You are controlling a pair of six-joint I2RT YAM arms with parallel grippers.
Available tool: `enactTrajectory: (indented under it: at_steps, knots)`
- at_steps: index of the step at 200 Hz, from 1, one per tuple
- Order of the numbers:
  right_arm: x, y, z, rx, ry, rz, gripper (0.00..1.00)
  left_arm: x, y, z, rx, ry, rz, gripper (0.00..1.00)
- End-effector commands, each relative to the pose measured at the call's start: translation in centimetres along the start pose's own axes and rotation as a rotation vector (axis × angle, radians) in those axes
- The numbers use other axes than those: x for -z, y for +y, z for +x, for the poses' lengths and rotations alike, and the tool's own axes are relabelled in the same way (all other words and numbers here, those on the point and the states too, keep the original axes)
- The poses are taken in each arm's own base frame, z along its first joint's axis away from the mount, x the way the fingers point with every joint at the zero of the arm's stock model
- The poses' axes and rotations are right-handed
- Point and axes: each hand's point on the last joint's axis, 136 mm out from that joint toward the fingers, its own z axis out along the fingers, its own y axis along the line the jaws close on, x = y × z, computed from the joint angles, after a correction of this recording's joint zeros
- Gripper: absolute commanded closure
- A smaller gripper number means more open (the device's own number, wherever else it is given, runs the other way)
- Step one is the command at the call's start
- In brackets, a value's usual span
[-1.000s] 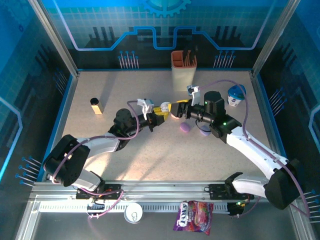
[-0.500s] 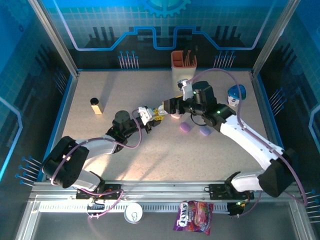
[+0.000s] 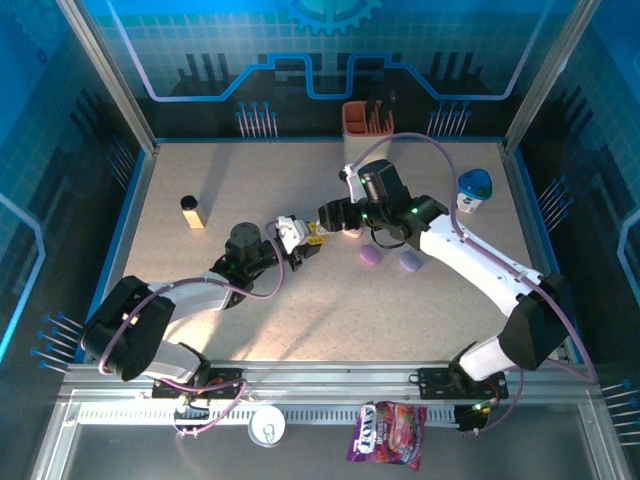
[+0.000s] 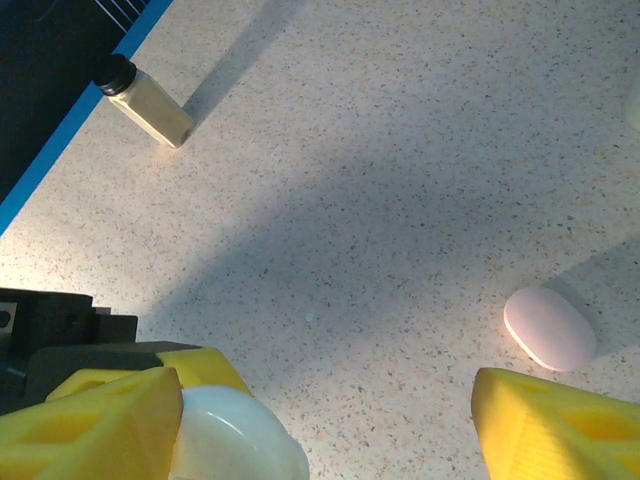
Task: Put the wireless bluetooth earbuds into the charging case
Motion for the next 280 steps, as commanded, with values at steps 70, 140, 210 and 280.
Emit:
enactTrajectory:
  at_steps: [70,140,210,280]
  knots:
    - [6.1,1.0,-0.9,0.204,-0.118,-0.100,0.22,1.4,0.2,-4.0,0.146,-0.117,0.094,1.00]
    - [8.7,6.1,4.1,0.704,-0.056,-0.434,0.27,4.2,-6.0,-7.1,0.117,-0.099,0.489,1.00]
    - [6.6,7.4,4.1,0.732,-0.024,-0.492,0.57,4.5,-6.9,-8.3,0.147,-0.093,0.579,1.00]
    - [6.8,7.7,4.6,0.721,-0.050,-0.518,0.95,4.1,-6.7,-7.2,0.190,-0.045,0.581,1.00]
